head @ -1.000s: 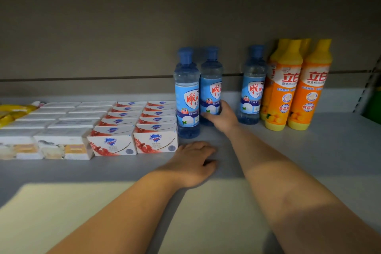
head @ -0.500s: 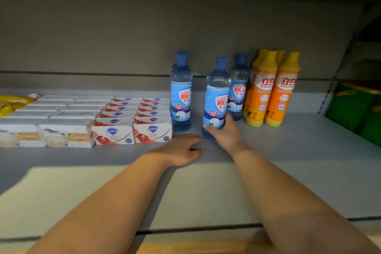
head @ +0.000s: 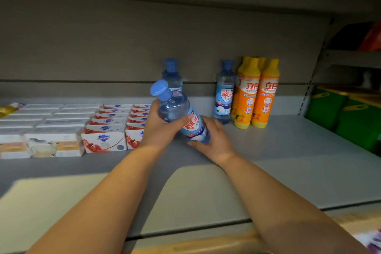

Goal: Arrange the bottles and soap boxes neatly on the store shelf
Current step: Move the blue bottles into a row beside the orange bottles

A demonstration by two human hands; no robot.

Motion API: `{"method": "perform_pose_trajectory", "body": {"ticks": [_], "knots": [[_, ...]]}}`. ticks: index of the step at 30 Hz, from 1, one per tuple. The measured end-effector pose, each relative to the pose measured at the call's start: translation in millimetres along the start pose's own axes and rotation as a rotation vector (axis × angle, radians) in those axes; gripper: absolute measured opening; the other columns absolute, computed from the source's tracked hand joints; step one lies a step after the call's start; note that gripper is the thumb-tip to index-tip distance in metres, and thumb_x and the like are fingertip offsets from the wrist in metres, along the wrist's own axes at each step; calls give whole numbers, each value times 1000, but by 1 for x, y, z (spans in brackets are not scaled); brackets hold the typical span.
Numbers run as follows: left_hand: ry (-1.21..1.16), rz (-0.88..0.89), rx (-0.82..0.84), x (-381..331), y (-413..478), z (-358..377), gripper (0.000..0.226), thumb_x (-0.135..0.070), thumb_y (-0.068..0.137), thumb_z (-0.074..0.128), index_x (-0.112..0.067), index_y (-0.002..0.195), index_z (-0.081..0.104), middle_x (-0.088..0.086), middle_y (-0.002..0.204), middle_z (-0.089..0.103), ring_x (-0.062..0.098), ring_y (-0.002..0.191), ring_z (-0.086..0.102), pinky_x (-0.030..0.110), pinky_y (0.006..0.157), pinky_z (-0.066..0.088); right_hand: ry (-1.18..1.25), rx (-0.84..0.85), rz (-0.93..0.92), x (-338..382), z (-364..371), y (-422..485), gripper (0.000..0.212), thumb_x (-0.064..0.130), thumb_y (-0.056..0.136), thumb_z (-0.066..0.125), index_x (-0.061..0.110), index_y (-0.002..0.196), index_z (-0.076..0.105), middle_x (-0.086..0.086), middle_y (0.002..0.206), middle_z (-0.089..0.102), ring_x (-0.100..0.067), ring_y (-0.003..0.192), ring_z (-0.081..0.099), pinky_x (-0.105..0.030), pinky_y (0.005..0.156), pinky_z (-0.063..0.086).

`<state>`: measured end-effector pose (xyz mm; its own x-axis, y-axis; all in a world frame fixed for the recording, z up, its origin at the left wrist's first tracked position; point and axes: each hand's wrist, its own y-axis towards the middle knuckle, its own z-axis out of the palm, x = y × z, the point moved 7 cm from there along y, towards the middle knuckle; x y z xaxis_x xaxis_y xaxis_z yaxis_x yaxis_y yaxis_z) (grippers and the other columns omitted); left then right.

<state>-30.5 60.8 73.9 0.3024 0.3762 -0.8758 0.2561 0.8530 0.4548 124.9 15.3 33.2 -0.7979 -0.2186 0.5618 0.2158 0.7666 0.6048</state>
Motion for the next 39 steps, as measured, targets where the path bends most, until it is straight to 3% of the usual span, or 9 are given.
{"method": "perform_pose_trajectory", "body": {"ticks": [5,10,20,22,25,29,34,37,39], "knots": [[-414,-183,-107,-2,-1,-7,23,-18,82,69,-23,100,56,4,97,74,21,89,71,38,68,60,413,-242,118,-6,-26,1,76,19,62,87,29,125,45,-1,131,48,-15,121,50,-29,96,46],[-522,-276,-56,0,-2,-5,45,-35,79,67,-19,119,55,7,104,73,27,93,71,38,69,60,921,-190,188,10,-31,1,59,39,58,85,51,107,55,13,118,55,-6,102,64,-21,64,54],[-215,83,115,-23,4,-13,81,-5,69,72,-38,134,37,-7,119,66,19,112,62,33,85,55,1076,-107,661,-3,-26,-6,23,44,85,58,22,84,66,3,62,69,-12,42,58,-19,38,46],[-220,83,40,-23,4,-20,66,-6,67,77,-31,121,48,-6,112,69,20,110,64,28,80,55,1045,-188,562,3,-31,-3,20,34,86,61,19,98,61,5,63,68,-10,43,57,-19,38,45],[-434,-39,-24,-15,6,-21,43,-15,74,74,-18,110,52,3,114,69,21,107,65,35,83,56,943,-322,229,21,-50,0,54,19,73,73,12,122,51,8,87,65,4,67,63,-12,55,48],[-521,-148,-54,-9,7,-17,76,-39,76,65,1,136,41,19,128,58,26,116,60,38,87,54,655,-264,-168,42,-57,-8,79,14,66,79,39,129,38,18,128,46,3,119,49,-11,88,44],[-540,-126,-34,-11,8,-19,71,-38,79,66,-2,134,41,13,121,61,24,116,59,36,90,54,604,-311,-221,45,-62,-9,66,30,65,78,40,120,43,29,117,50,7,109,52,-8,82,45],[-506,-66,72,-15,10,-19,32,-18,79,67,-16,107,52,4,110,67,20,108,64,30,84,55,845,-326,39,31,-59,-3,51,30,61,82,29,103,53,10,100,62,2,82,64,-15,64,51],[-361,17,114,-23,9,-18,39,-6,70,73,-18,101,53,-2,101,72,14,101,67,25,79,55,1048,-201,458,12,-41,-2,39,44,62,75,25,94,60,-2,85,62,-7,56,63,-22,47,51]]}}
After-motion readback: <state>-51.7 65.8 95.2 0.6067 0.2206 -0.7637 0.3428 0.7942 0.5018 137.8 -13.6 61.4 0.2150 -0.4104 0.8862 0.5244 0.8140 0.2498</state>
